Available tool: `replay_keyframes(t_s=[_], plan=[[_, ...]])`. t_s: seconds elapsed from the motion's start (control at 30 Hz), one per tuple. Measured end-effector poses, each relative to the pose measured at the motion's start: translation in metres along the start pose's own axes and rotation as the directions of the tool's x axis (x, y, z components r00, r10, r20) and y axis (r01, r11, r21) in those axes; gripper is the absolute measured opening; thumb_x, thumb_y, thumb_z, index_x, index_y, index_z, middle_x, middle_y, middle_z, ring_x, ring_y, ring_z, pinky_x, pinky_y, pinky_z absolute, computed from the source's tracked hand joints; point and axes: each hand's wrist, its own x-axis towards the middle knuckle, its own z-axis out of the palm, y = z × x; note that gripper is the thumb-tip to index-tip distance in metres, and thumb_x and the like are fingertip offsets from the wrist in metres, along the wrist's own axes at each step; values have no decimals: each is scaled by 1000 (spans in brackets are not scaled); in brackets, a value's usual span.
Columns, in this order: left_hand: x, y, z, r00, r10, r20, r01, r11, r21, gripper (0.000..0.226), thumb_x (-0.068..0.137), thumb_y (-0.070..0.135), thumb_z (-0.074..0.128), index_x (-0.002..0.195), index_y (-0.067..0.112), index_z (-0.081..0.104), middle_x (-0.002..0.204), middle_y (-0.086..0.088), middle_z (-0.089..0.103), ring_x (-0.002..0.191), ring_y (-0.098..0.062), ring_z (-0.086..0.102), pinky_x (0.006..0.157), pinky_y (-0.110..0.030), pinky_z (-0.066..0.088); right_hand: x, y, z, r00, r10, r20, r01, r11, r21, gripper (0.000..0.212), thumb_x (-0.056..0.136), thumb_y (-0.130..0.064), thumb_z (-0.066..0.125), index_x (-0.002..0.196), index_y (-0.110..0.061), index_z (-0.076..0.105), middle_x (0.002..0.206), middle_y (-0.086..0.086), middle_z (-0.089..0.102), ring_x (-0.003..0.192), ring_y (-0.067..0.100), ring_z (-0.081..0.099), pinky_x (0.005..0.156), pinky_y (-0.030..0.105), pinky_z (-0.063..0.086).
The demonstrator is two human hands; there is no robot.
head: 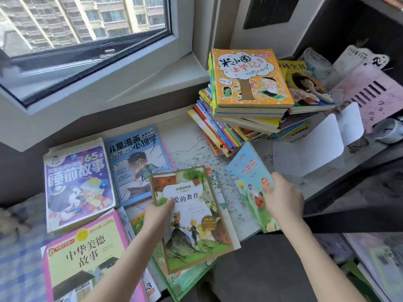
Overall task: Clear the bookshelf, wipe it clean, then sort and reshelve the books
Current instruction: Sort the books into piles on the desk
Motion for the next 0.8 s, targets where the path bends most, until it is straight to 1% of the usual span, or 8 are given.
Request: replay_keyframes(t_s=[0.1,0.2,0.27,0.37,0.47,0.57,0.67,0.8], plan=[[-4,4,-4,998,-33,62,39,995,-95,62,90,54,54,128,5,50,119,-3,55,116,-29,52,100,-41,41,-12,-7,-16,1000,-12,-11,15,939,344,8,91,-15,60,89,-9,56,84,2,62,74,26,55,64,35,43],[-4,6,-9,985,-66,162,108,957,-268,106,68,86,42,145,13,38,149,-9,40,135,-31,38,113,-51,29,-11,-29,22,934,-8,356,-269,640,720,10,85,-3,67,92,-9,68,93,9,72,75,21,64,74,36,53],[-9,8,-9,981,-50,186,108,943,-316,115,56,95,41,142,18,44,147,-10,43,134,-31,42,112,-52,30,-13,-42,66,852,-102,514,-243,793,559,14,83,-17,71,96,-14,70,99,6,73,85,22,67,82,39,55],[-20,8,0,997,24,75,-11,987,-162,76,74,74,59,123,15,58,129,-10,57,112,-25,57,93,-36,47,-14,-47,100,880,-48,472,-40,984,174,53,75,-53,70,115,-19,62,117,5,62,107,25,59,89,35,49],[-23,3,13,994,94,-53,-96,994,-43,33,70,33,84,93,15,69,91,1,72,79,-16,66,66,-26,52,-1,-45,102,889,20,457,-190,925,328,81,80,-63,62,140,-15,39,139,11,45,125,30,46,99,37,40],[-30,-6,28,1000,13,13,-12,996,-87,32,61,26,88,85,14,70,80,0,75,74,-20,72,78,-40,58,9,-39,106,832,68,550,-330,858,393,85,73,-71,59,137,-17,44,136,6,52,122,29,50,100,39,42],[-38,-12,46,979,-67,193,126,942,-312,37,66,9,82,98,1,65,87,-10,75,77,-25,73,76,-41,58,16,-26,103,872,150,466,-327,887,326,87,54,-79,57,117,-19,59,118,3,65,106,27,60,96,42,47],[-46,-14,75,928,-115,355,280,844,-457,23,81,-12,63,103,-3,63,86,-12,75,73,-24,72,63,-36,59,32,-15,72,923,246,296,-288,952,107,64,74,-58,63,120,-15,53,123,12,57,115,33,53,98,42,38]])
